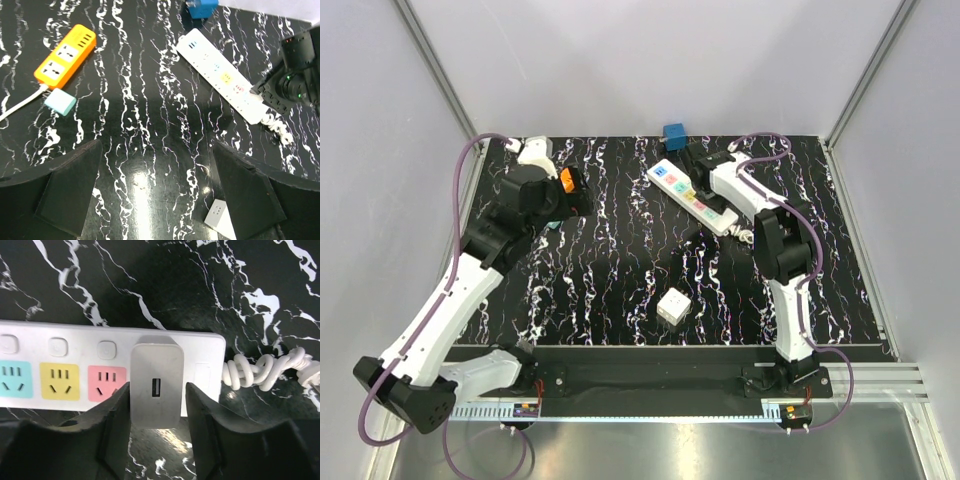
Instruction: Insert the plug
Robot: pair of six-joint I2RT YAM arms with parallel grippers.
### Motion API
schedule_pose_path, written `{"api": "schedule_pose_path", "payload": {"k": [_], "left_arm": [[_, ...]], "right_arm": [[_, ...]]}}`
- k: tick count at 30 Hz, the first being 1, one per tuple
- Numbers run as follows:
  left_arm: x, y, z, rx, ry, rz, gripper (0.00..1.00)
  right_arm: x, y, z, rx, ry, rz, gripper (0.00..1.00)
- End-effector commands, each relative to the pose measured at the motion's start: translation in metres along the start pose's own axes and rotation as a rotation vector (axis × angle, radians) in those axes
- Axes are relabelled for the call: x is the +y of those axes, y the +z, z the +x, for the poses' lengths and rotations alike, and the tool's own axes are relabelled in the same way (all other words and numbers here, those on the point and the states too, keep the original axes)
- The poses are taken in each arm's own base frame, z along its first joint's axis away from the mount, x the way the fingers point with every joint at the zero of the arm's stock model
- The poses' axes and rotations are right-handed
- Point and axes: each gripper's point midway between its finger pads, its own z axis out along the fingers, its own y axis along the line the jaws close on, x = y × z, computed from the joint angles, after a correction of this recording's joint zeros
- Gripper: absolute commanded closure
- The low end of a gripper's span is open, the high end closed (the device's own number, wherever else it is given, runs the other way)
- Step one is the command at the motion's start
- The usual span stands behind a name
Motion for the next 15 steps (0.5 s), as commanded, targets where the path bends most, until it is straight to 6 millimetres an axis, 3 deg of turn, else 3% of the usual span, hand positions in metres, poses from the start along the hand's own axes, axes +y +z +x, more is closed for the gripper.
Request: {"api": "schedule_pose_path", "payload": {"k": [1, 4, 9, 10, 14, 15], "left_arm": [[-0.013, 0.005, -0.006, -0.015, 0.030, 0.072, 0.01], [-0.019, 0.008, -0.001, 0.010, 0.052, 0.103, 0.01], [-0.039, 0.004, 0.017, 0.091, 0.079, 0.217, 0.01], [-0.043, 0.002, 0.024, 0.109, 0.090, 0.232, 0.01], [-0.054, 0.003, 0.075, 0.255, 0.176, 0.276, 0.01], [-0.055, 0.006, 0.092, 0.301, 0.209, 0.271, 0.01]], "right_arm": [[-0.013, -0.022, -0.006, 0.070, -0.106, -0.004, 0.44], [-0.007, -0.043, -0.019, 0.074, -0.118, -0.073, 0.28], [-0.016, -0.073, -0.025, 0.095, -0.127, -0.144, 0.19], [-0.024, -0.081, -0.026, 0.093, -0.135, -0.159, 0.06], [-0.047, -0.103, -0.024, 0.104, -0.156, -0.199, 0.02], [-0.059, -0.100, -0.014, 0.121, -0.181, -0.187, 0.01]]}}
